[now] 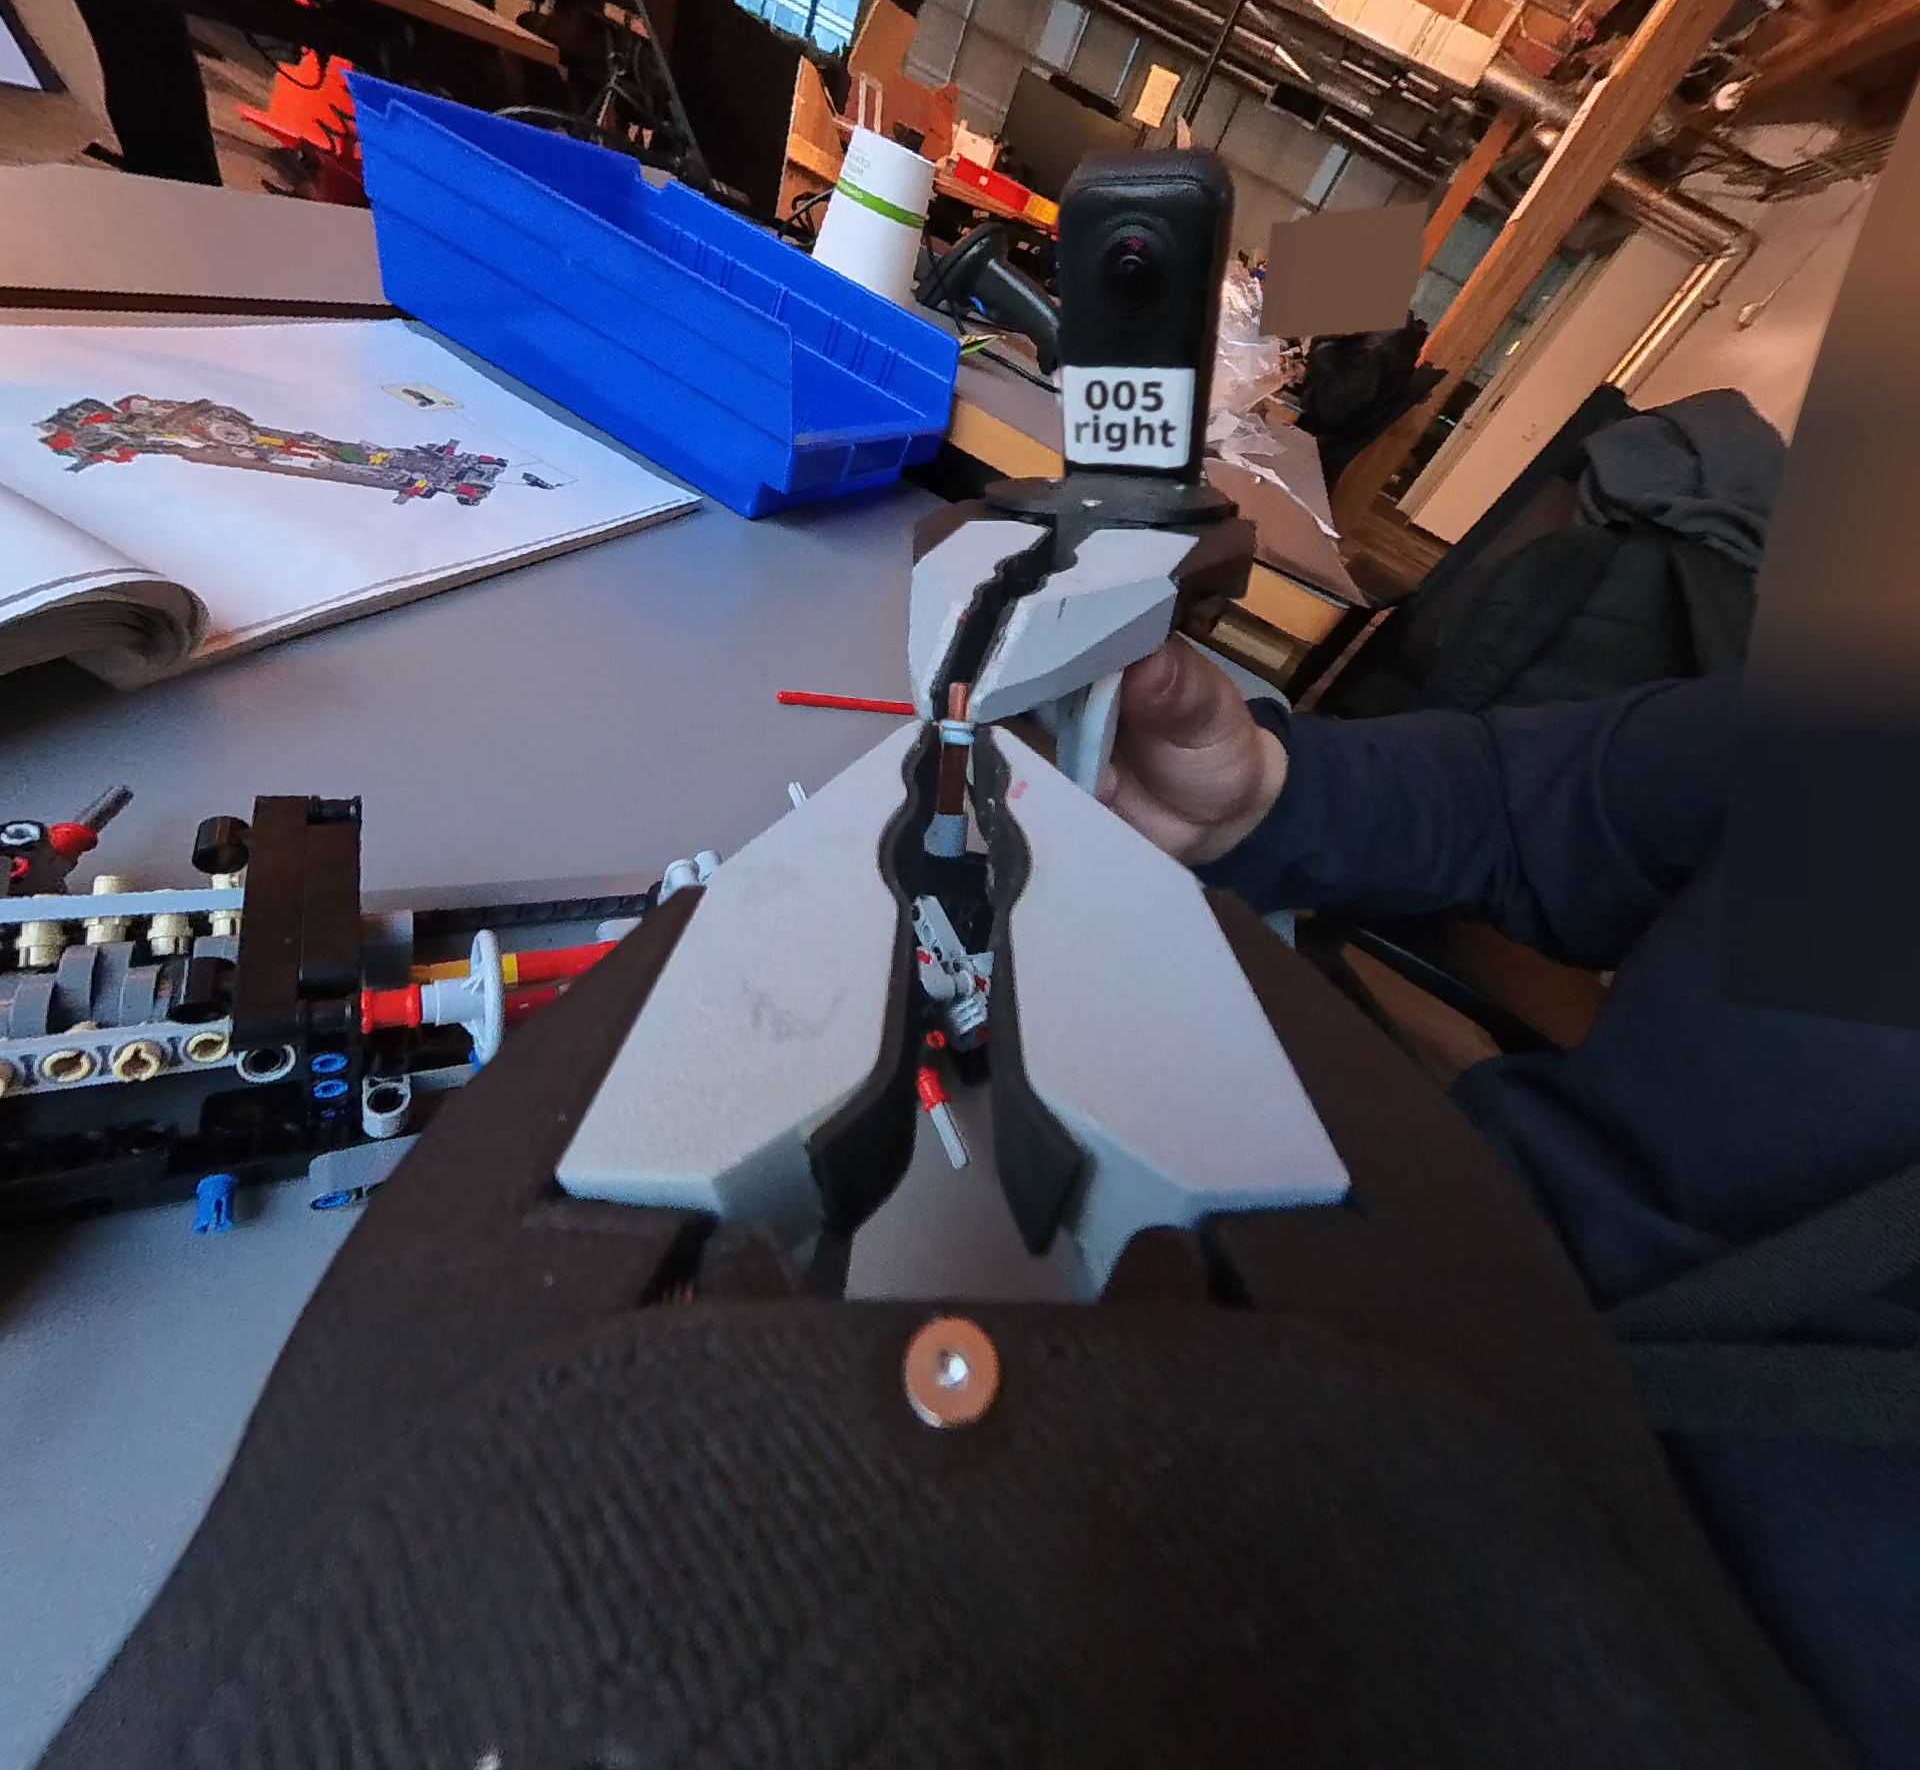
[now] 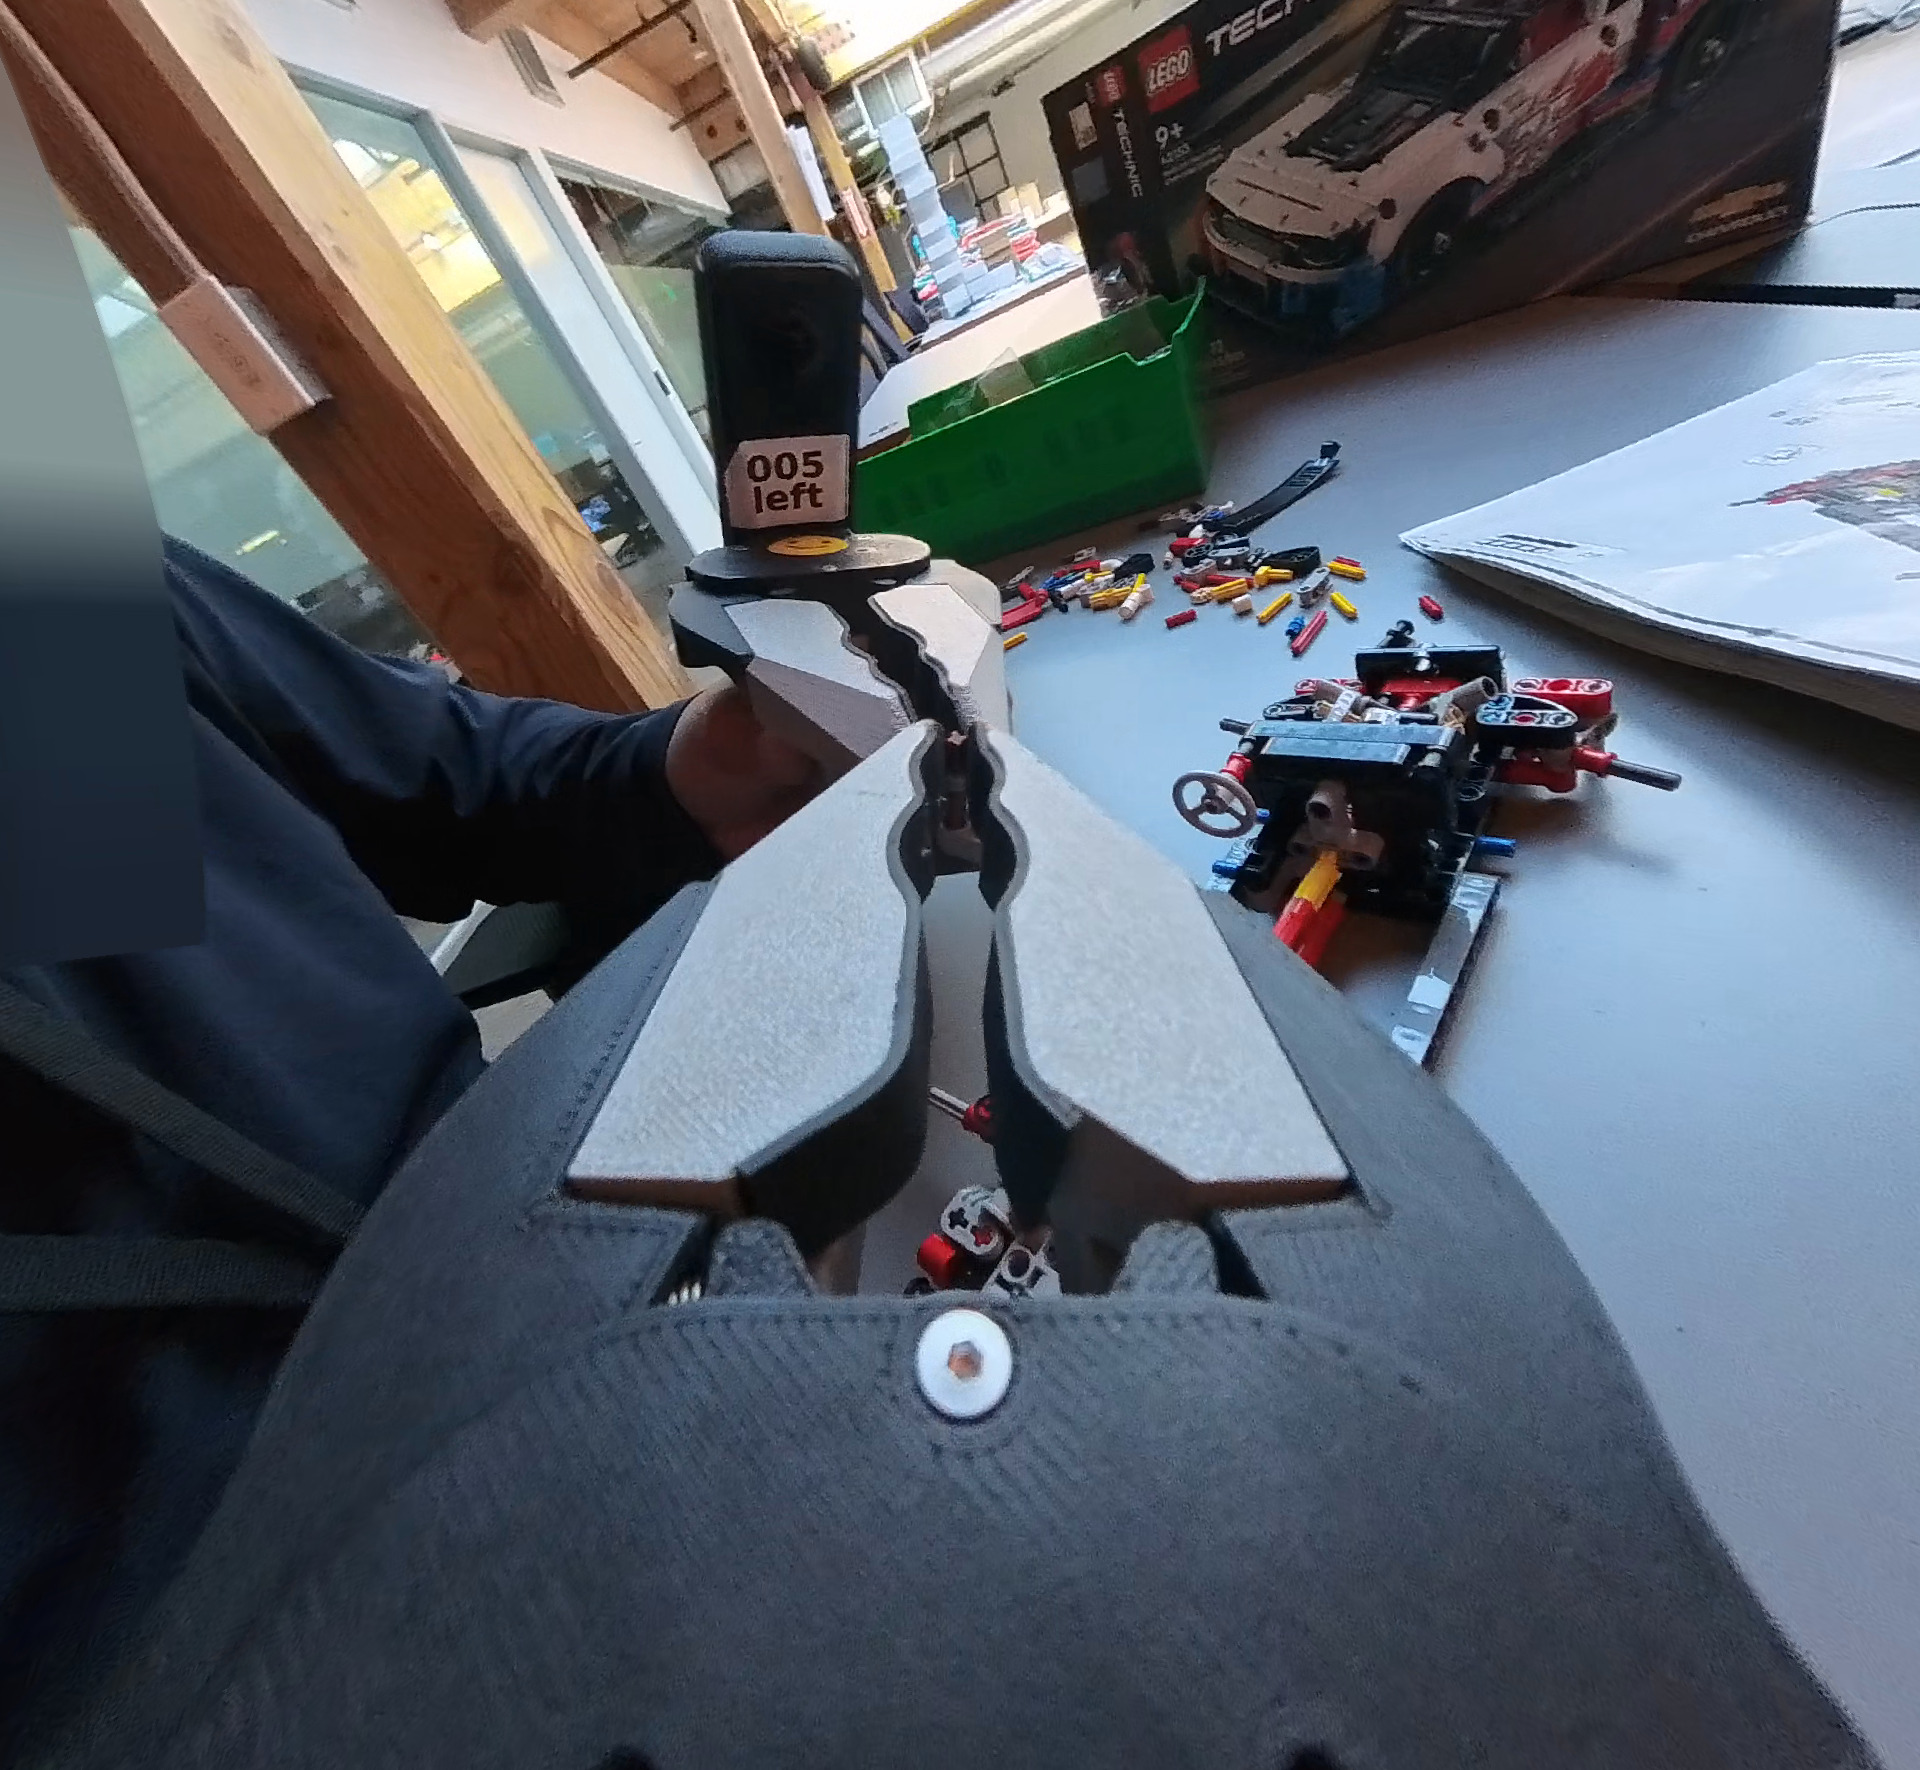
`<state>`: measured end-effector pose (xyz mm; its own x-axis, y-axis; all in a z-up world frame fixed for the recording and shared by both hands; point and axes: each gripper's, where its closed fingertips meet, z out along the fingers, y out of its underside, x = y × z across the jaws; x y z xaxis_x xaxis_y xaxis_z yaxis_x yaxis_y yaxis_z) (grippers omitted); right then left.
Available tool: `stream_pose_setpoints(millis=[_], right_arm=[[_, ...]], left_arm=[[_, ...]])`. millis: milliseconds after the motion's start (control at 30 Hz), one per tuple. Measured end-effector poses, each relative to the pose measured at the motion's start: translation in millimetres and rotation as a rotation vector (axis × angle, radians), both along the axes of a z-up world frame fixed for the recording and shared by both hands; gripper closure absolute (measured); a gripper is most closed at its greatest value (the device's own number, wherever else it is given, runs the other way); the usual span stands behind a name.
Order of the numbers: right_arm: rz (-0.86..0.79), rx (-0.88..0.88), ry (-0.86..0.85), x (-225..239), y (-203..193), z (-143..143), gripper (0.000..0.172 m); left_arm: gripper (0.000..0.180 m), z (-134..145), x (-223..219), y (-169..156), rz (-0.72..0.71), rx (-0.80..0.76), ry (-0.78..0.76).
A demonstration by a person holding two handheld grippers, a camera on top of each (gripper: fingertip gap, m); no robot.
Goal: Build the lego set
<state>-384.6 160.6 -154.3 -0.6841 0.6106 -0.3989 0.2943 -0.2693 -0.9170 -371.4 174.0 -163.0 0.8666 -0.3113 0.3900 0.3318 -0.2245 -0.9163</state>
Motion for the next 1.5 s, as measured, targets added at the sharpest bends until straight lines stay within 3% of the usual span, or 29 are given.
stream_pose_setpoints(millis=[733, 933, 1033, 1133, 1267, 1500], right_arm=[[-0.113, -0.065, -0.046, -5, 9, 0, 0.172], [-0.142, -0.013, -0.053, -7, 10, -5, 0.172], [-0.155, 0.147, -0.008, -8, 6, -8, 0.172], [-0.165, 0.174, 0.031, -7, 4, -4, 0.172], [-0.156, 0.139, 0.01, -9, 5, -7, 0.172], [-0.147, 0.163, 0.011, -9, 1, -10, 0.171]], left_arm=[[0.176, -6, -3, 1, 0.033, -0.023, -0.015], [0.176, -11, -4, 1, 0.039, -0.049, -0.034], [0.176, -15, -5, 1, 0.018, -0.076, -0.07], [0.176, -11, -6, 0, 0.026, -0.057, -0.008], [0.159, -9, -1, 0, 0.023, -0.068, 0.089], [0.173, -9, -9, 0, 0.046, -0.068, 0.029]])
